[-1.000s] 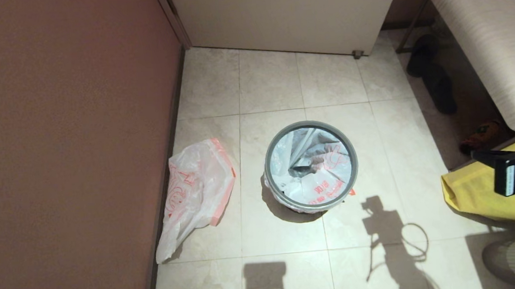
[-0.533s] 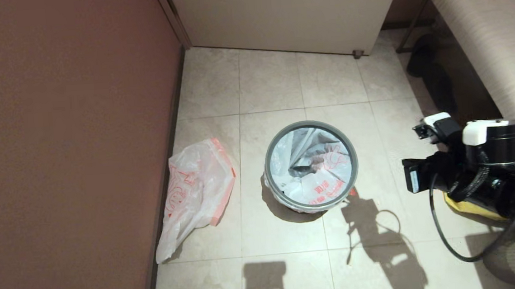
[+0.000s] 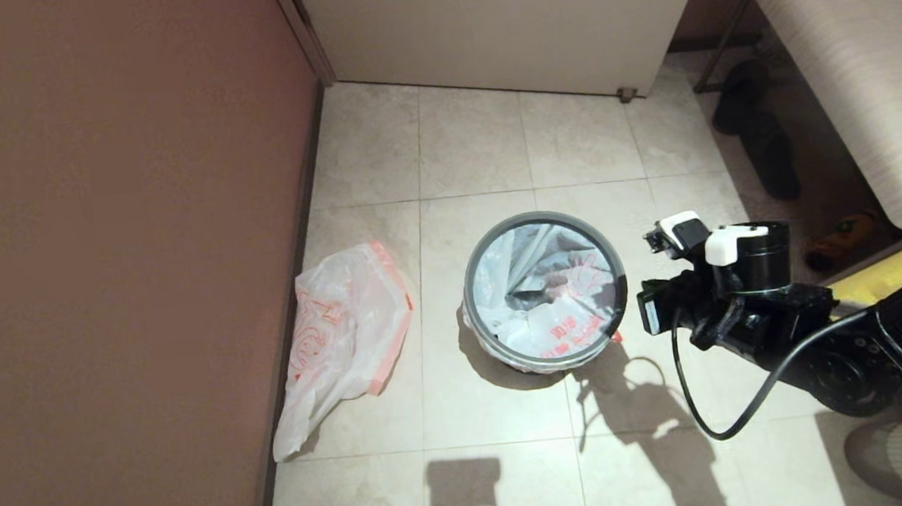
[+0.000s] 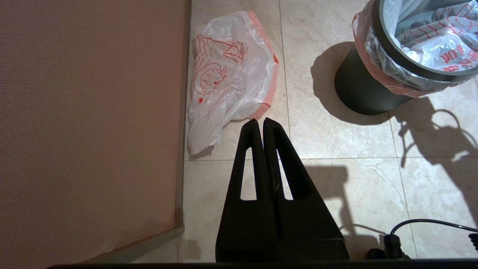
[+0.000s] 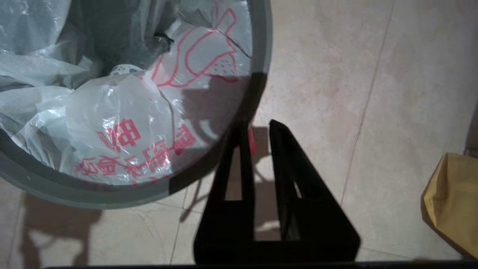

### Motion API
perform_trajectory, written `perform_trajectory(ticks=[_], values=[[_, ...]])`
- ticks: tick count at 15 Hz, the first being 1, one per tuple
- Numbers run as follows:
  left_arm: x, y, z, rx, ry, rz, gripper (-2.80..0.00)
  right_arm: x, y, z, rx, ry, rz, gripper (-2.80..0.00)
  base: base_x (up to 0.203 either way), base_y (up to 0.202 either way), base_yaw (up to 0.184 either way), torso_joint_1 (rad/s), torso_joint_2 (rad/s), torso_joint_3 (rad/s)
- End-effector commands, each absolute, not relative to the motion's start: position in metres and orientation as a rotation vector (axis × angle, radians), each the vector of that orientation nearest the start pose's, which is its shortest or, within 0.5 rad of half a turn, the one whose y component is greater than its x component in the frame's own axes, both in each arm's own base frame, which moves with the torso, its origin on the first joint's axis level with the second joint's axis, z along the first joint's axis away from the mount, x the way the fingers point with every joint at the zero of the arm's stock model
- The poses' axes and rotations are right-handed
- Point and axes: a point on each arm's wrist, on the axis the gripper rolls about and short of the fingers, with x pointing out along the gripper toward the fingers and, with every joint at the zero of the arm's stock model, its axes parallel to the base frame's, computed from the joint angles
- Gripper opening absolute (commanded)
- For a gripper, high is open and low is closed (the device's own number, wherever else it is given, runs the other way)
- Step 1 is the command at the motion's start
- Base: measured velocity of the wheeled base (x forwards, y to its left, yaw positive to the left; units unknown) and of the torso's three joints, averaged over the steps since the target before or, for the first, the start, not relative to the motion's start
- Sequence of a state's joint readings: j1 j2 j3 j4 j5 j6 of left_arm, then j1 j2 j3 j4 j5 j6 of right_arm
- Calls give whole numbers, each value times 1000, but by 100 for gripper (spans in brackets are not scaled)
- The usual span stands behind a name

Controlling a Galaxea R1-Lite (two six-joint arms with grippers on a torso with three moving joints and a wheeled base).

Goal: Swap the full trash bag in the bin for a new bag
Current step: Place the trash can ring on the floor

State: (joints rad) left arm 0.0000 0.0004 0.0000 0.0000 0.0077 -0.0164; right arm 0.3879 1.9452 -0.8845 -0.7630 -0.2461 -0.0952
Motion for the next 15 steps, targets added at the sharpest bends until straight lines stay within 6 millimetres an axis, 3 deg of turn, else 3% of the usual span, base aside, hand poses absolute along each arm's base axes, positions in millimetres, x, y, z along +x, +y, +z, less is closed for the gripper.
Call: perform_trajectory(ticks=[1, 4, 6, 10, 13, 14, 15], values=[[-23, 0, 75, -17, 0, 8, -280, 343, 145, 124, -194, 281, 180, 0, 0, 0, 0, 0, 0, 0], [-23, 0, 75, -17, 0, 8, -280, 348, 167, 115, -210, 285, 177, 0, 0, 0, 0, 0, 0, 0], [-23, 0, 75, -17, 0, 8, -280, 354, 170, 112, -211, 281, 162, 0, 0, 0, 0, 0, 0, 0], [-23, 0, 75, -17, 0, 8, -280, 378, 161, 104, -202, 277, 113, 0, 0, 0, 0, 0, 0, 0], [-23, 0, 75, -17, 0, 8, -280, 385, 154, 96, -204, 290, 85, 0, 0, 0, 0, 0, 0, 0], [-23, 0, 75, -17, 0, 8, -280, 390, 154, 91, -206, 296, 80, -280, 0, 0, 0, 0, 0, 0], [-23, 0, 75, -17, 0, 8, -280, 395, 153, 88, -206, 297, 74, -280, 0, 0, 0, 0, 0, 0]])
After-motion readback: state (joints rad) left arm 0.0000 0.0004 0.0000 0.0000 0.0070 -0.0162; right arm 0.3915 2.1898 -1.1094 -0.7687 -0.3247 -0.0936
